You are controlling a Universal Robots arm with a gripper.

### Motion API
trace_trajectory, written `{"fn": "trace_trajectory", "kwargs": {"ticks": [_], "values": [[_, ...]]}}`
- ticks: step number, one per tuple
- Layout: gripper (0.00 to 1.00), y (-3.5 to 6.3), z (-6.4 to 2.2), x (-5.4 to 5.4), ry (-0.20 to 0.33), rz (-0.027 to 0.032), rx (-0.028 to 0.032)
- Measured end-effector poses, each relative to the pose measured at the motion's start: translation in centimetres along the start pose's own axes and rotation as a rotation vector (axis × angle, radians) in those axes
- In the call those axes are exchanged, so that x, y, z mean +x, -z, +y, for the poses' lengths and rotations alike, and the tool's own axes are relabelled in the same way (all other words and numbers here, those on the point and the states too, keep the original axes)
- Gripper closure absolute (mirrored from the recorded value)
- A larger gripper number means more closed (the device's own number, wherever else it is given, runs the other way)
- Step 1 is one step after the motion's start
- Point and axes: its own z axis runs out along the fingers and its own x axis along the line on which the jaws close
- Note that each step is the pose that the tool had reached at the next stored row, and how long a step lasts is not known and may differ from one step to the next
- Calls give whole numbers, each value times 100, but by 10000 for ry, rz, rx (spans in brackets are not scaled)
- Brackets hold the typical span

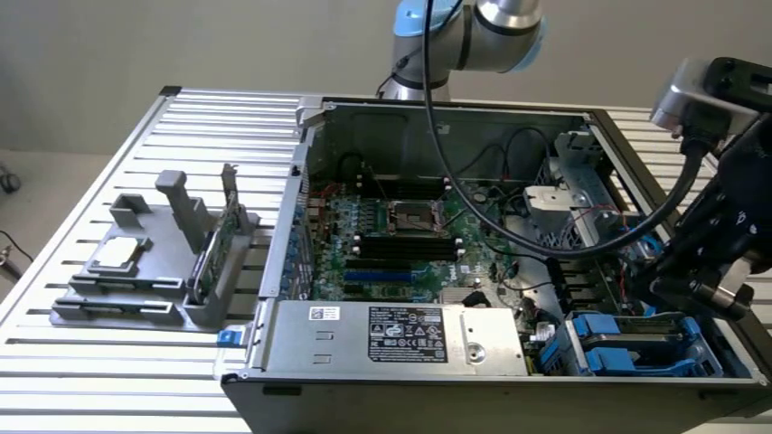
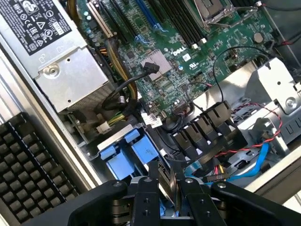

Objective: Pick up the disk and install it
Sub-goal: 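Insert the first disk wire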

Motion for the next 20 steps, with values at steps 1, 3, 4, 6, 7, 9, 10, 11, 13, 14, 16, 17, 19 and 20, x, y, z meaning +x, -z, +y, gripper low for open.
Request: {"fn": "trace_trajectory", "kwargs": {"ticks": [1, 3, 4, 6, 7, 9, 10, 11, 13, 14, 16, 17, 19, 20], "values": [[75, -1, 0, 0, -178, -18, 17], [75, -3, 0, 0, -544, -56, 52], [75, -4, -1, 0, -723, -74, 70], [75, -6, -1, 1, -1085, -111, 105], [75, -8, -1, 1, -1263, -129, 122], [75, -9, -1, 1, -1619, -164, 158], [75, -11, -1, 1, -1807, -183, 176], [75, -12, -1, 1, -1987, -201, 194], [75, -14, -1, 1, -2342, -236, 230], [75, -15, -1, 1, -2520, -254, 247], [75, -17, -2, 1, -2876, -290, 282], [75, -19, -2, 2, -3065, -309, 300], [75, -20, -2, 2, -3421, -344, 336], [75, -22, -2, 2, -3611, -363, 355]]}}
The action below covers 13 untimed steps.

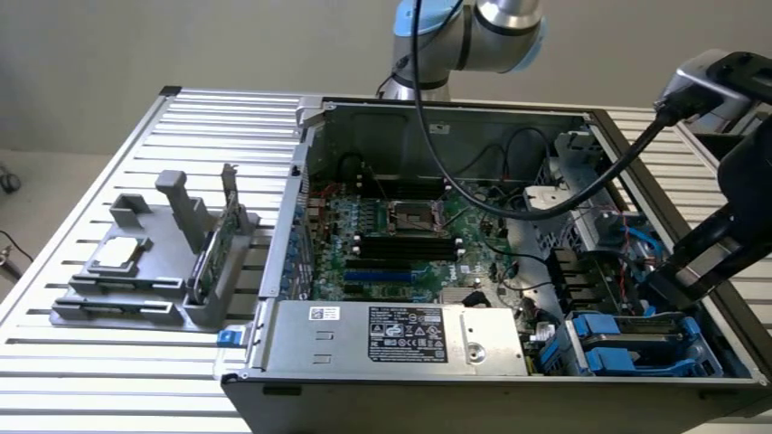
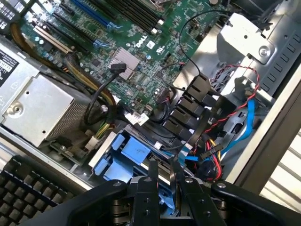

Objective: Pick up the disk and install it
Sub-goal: 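Insert the first disk wire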

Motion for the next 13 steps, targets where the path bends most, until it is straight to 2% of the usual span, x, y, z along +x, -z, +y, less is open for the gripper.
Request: {"fn": "trace_trajectory", "kwargs": {"ticks": [13], "values": [[75, -15, -2, 1, -2335, -234, 231]]}}
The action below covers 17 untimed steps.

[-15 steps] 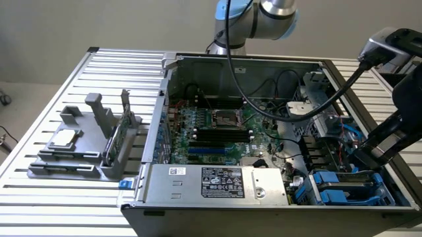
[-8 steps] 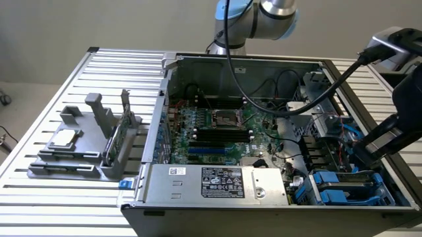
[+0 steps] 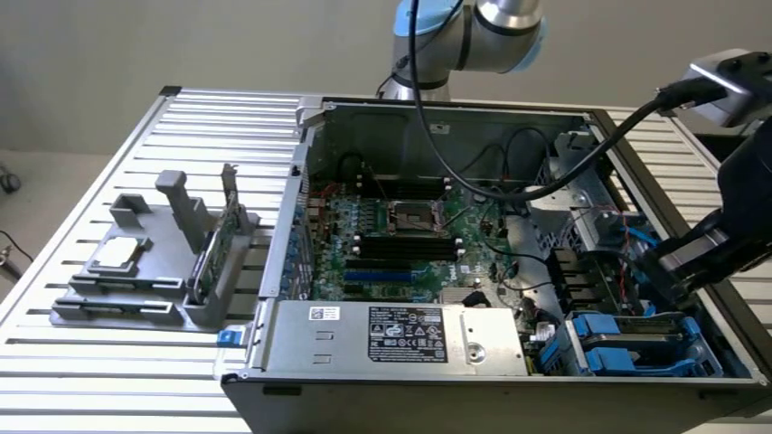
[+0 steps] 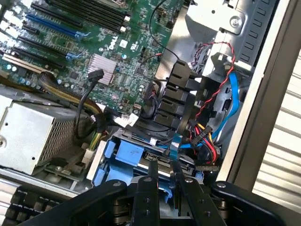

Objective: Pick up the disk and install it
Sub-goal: 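Insert the first disk wire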

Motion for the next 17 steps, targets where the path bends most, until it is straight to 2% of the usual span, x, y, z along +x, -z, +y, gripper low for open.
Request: {"fn": "trace_trajectory", "kwargs": {"ticks": [17], "values": [[75, -21, -2, 2, -3067, -307, 302]]}}
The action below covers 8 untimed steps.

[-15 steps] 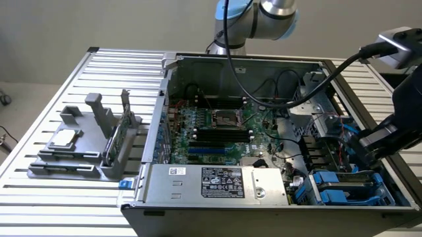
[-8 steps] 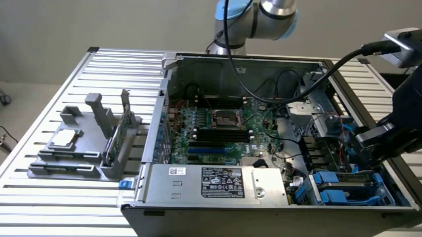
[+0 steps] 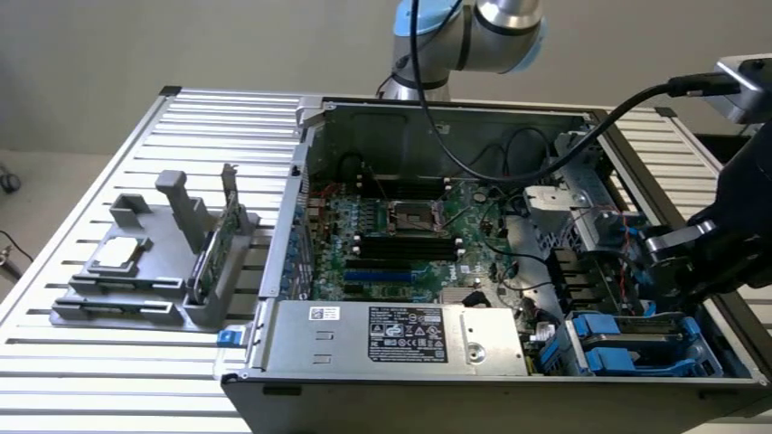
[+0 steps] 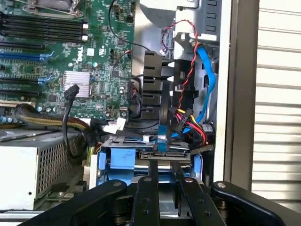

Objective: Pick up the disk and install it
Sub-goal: 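Insert the first disk wire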

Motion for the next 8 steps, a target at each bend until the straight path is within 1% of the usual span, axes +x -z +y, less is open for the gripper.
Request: {"fn": "trace_trajectory", "kwargs": {"ticks": [8], "values": [[75, -9, -1, 1, -1434, -144, 142]]}}
